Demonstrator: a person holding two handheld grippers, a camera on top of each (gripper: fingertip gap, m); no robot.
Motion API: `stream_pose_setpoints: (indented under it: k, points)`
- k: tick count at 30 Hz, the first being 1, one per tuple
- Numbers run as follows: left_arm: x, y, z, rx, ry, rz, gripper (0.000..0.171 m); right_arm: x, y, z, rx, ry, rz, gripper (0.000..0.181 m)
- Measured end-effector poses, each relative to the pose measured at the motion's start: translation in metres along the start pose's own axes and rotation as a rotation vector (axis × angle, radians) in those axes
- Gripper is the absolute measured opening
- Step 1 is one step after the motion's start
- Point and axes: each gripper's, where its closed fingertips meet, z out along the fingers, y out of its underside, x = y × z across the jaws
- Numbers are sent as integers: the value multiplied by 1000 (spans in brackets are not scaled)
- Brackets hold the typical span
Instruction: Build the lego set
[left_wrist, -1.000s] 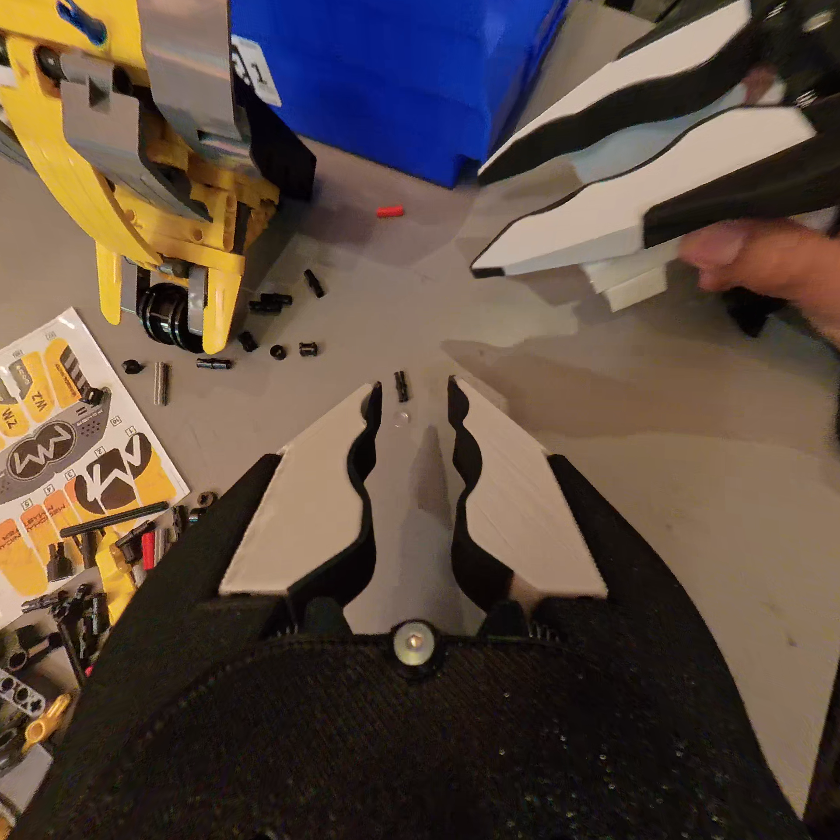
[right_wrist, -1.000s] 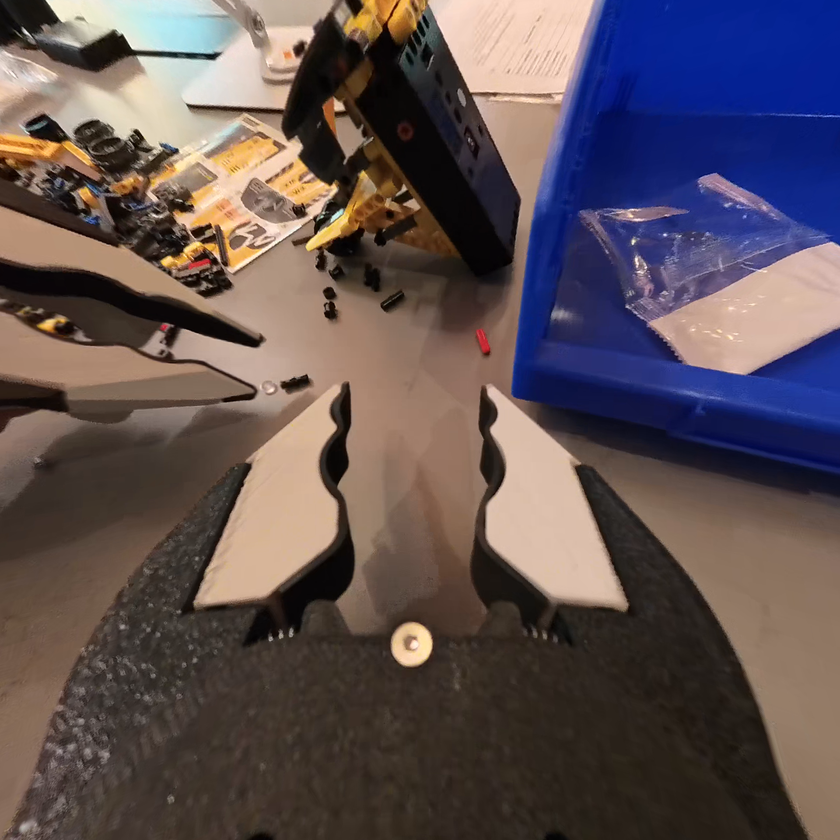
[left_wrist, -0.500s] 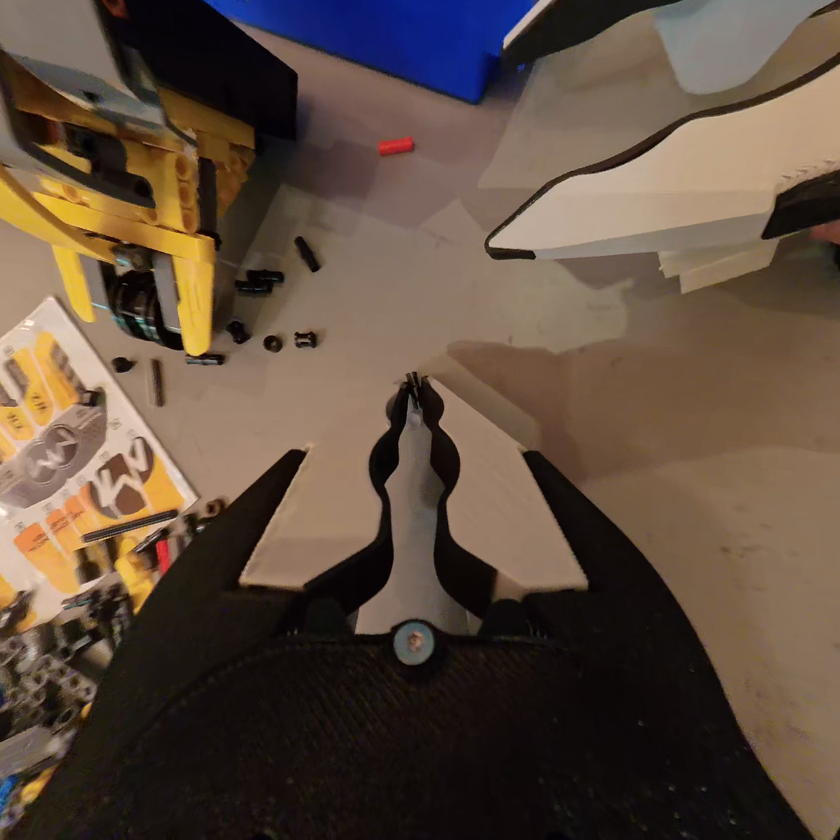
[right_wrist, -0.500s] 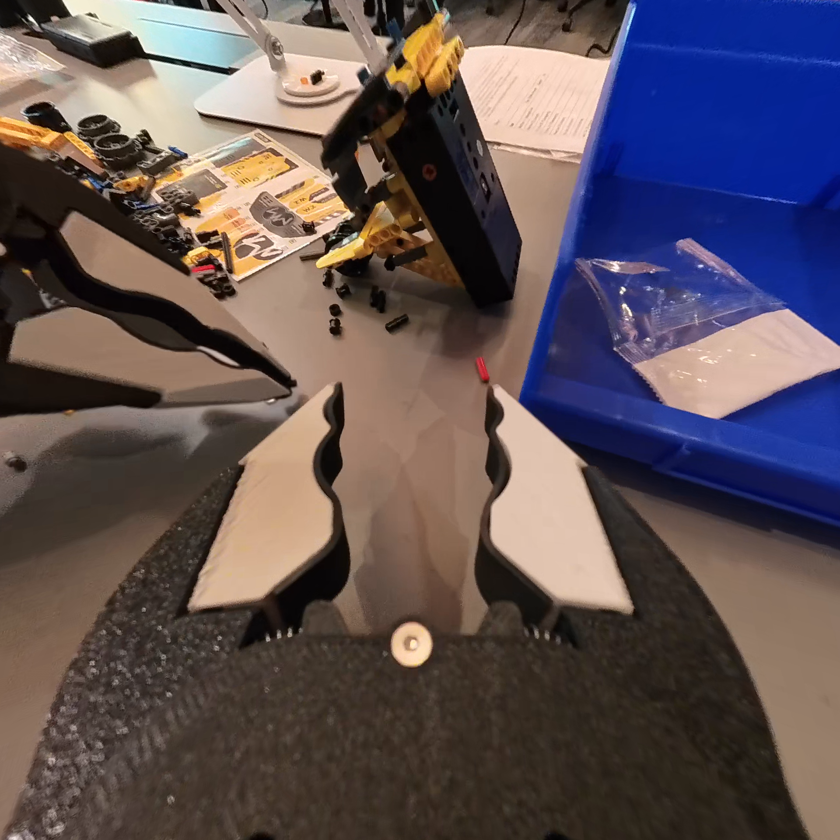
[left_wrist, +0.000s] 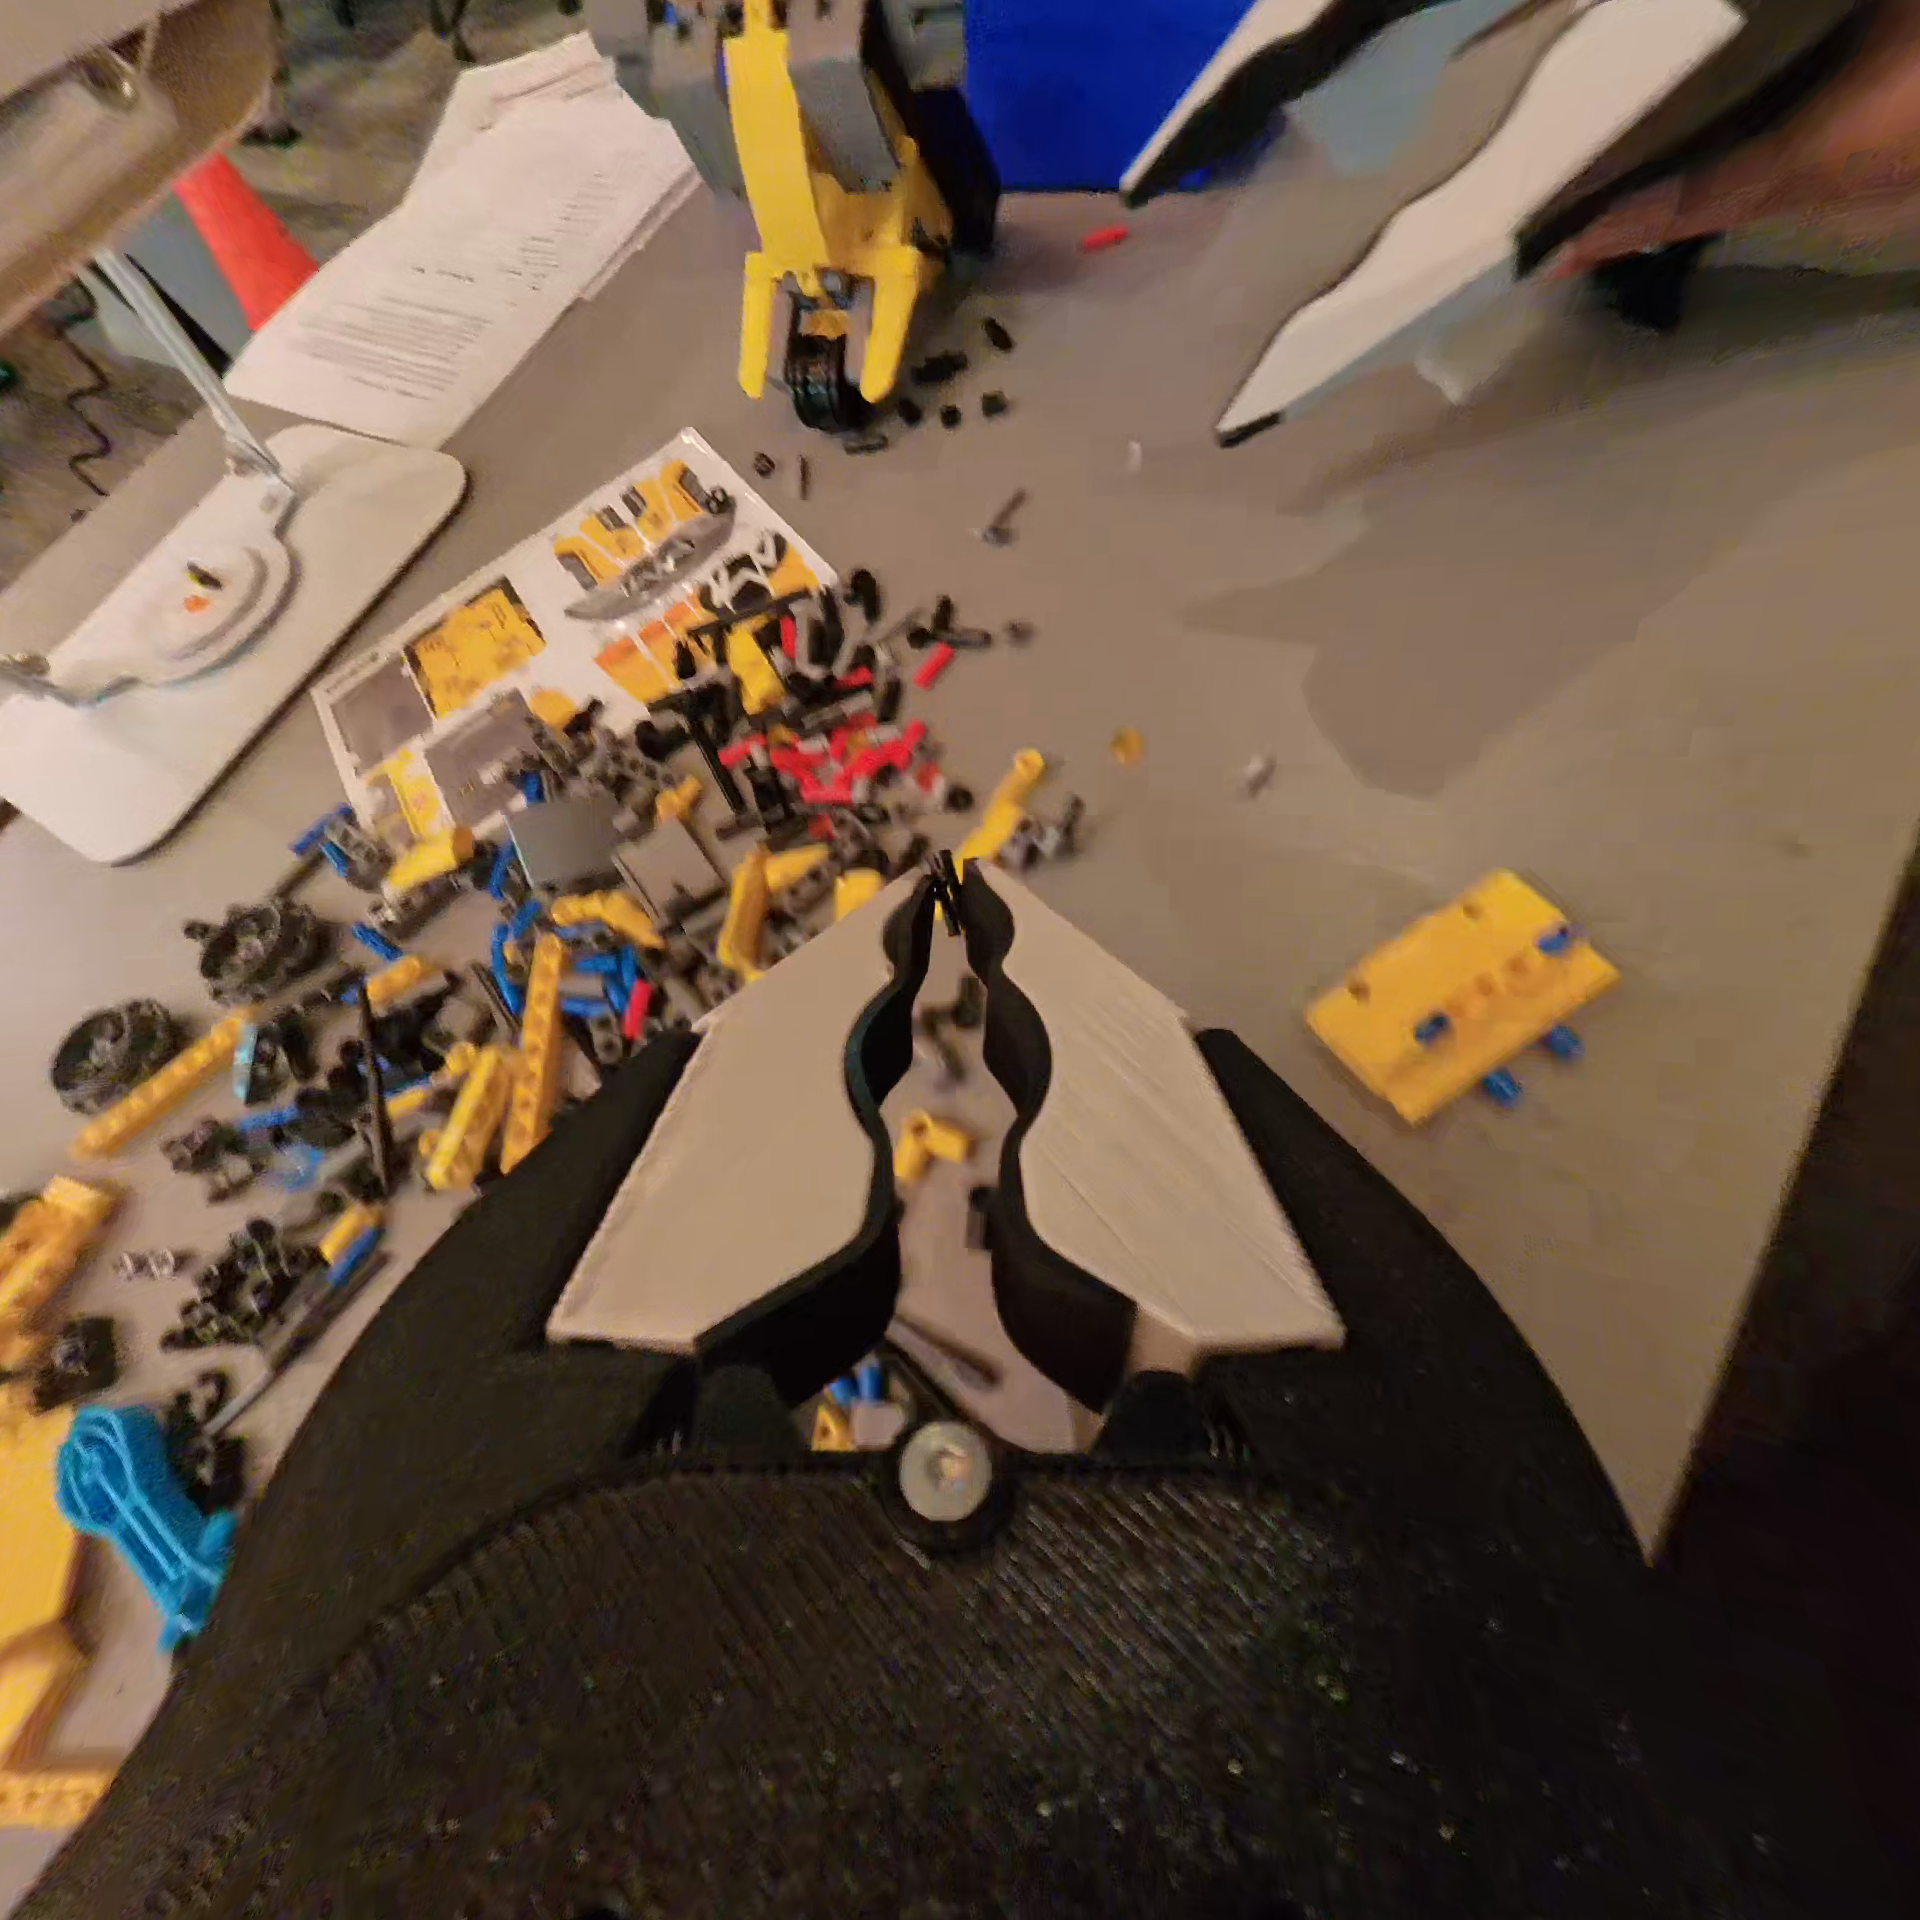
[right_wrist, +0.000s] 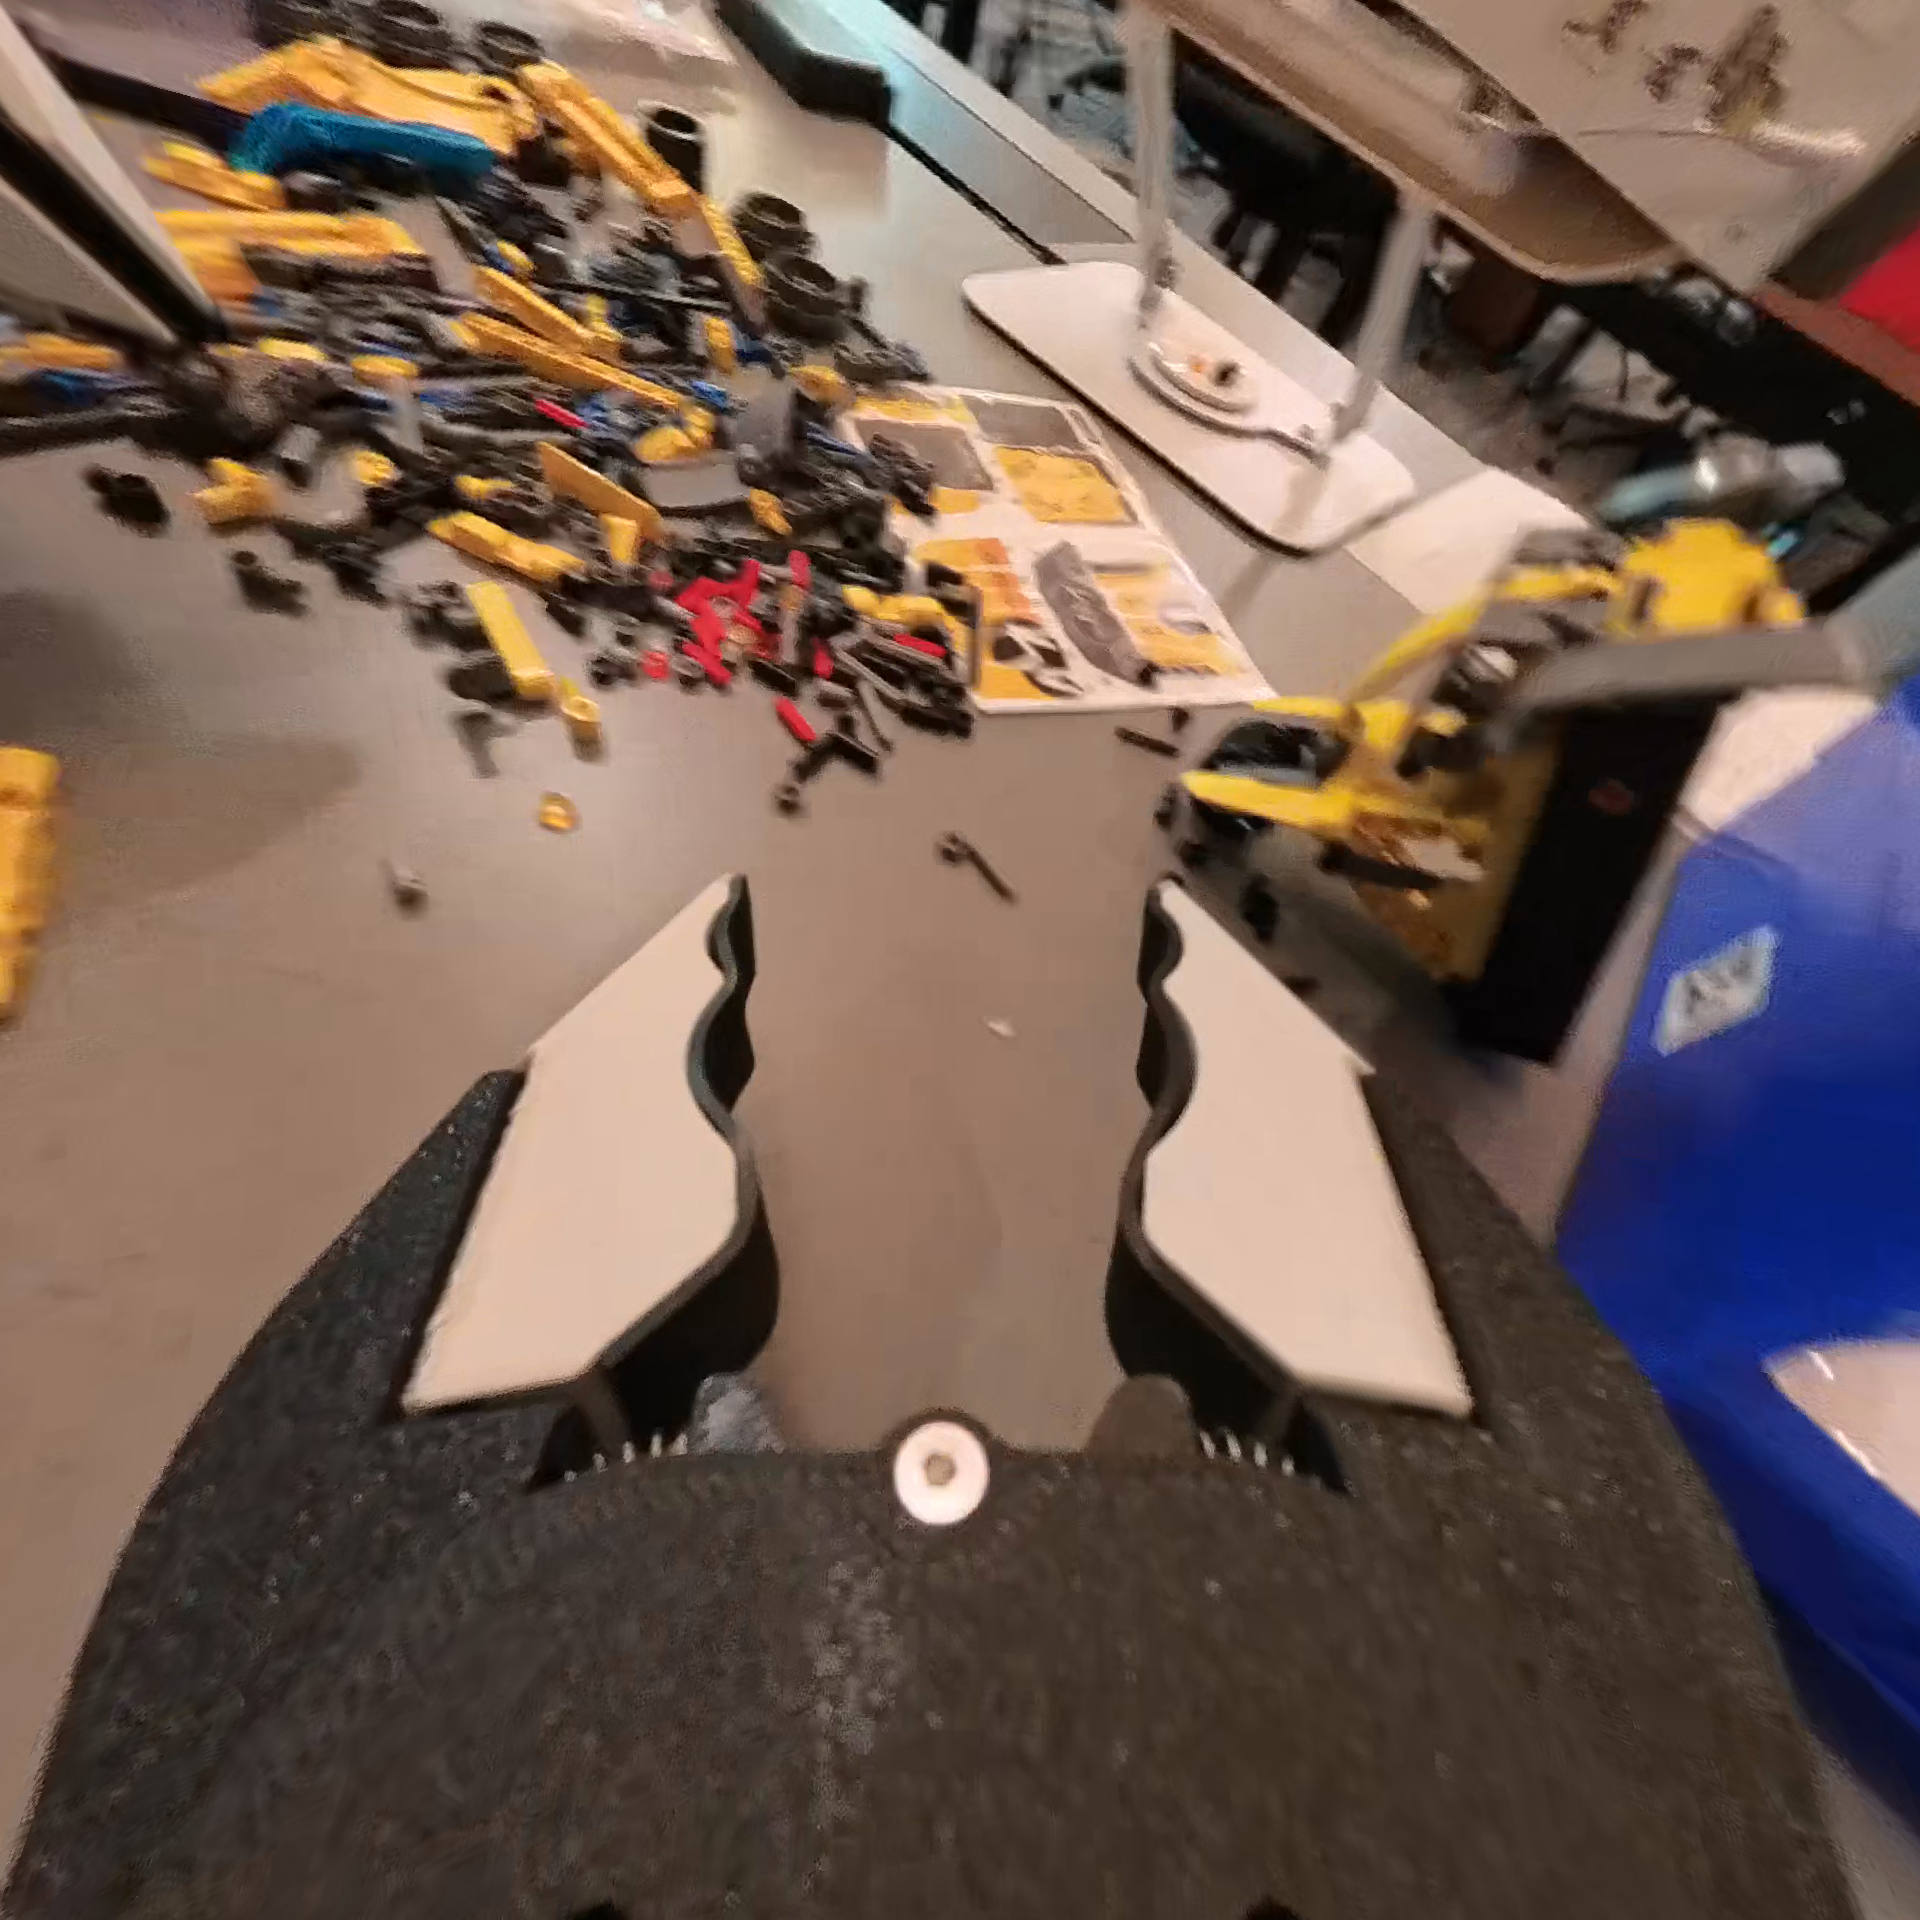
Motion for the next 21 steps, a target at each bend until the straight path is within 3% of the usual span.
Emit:
stream_pose_setpoints:
  k: [6,8,10,12,16,18,21]
  points:
    - [1,18,-11,46,-22,25,4,-64,-65,25,183,-223,-123,54]
    - [-3,14,-8,64,-2,-1,4,-71,-84,40,171,-283,-176,46]
    - [-9,12,-5,80,-23,12,4,-78,-94,58,128,-361,-230,23]
    - [-12,7,-4,144,-52,19,4,-93,-95,70,115,-513,-267,0]
    - [-13,1,-15,266,-103,23,4,-113,-83,61,111,-832,-109,0]
    - [-17,-2,-20,306,-115,8,3,-108,-74,56,113,-844,-87,0]
    - [-17,1,-13,278,-63,-47,4,-111,-48,59,3,-853,-103,0]
